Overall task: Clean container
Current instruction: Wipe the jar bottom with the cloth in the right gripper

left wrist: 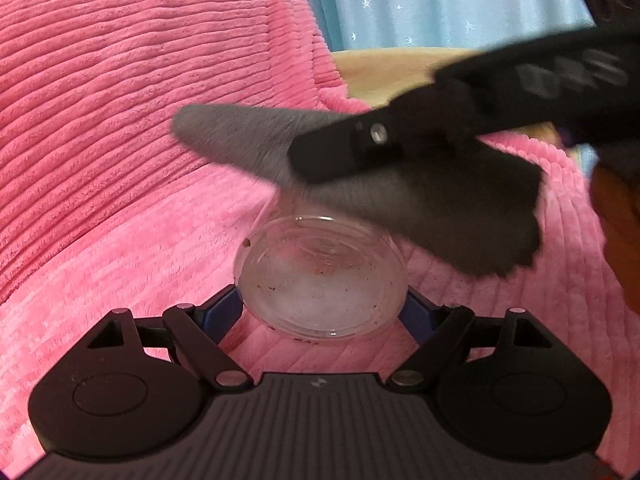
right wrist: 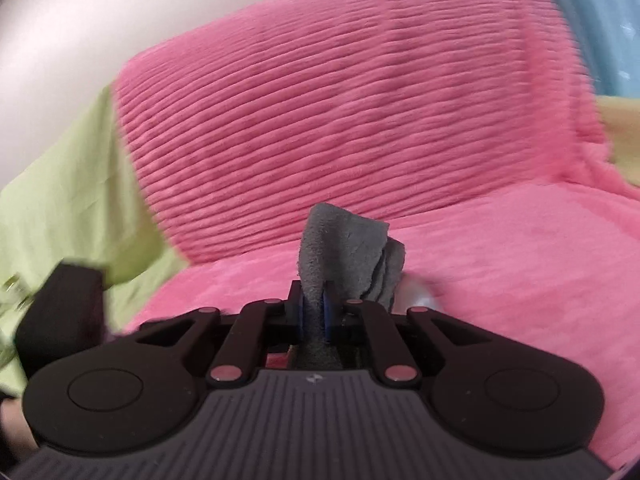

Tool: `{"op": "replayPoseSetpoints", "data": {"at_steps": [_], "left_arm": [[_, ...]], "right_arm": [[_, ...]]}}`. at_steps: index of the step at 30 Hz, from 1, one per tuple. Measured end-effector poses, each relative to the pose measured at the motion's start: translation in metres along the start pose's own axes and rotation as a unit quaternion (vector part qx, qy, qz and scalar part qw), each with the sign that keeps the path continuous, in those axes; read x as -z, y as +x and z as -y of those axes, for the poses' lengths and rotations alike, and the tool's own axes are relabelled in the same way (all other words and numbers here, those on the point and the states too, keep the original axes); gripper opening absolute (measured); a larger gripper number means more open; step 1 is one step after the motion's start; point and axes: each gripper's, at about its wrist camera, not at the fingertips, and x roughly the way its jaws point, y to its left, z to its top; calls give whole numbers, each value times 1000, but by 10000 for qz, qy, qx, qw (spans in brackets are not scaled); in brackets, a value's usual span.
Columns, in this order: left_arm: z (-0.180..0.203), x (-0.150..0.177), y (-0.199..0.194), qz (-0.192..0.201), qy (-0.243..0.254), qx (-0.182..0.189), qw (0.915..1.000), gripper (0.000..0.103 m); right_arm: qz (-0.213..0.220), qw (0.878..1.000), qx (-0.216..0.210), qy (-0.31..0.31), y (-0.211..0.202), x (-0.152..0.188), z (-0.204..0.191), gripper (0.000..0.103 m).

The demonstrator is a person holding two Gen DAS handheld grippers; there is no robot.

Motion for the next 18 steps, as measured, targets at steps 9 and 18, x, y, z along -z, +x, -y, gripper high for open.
{"op": "replayPoseSetpoints", "data": {"at_steps": [9, 18], "left_arm": [[-4, 0, 2, -36, -110, 37, 9999, 84], [-9, 0, 0, 5, -292, 260, 9992, 84]], "right_arm": [[-110, 9992, -321, 193, -1, 9, -5, 8], [59, 9993, 164, 331, 5, 2, 13, 6]]}}
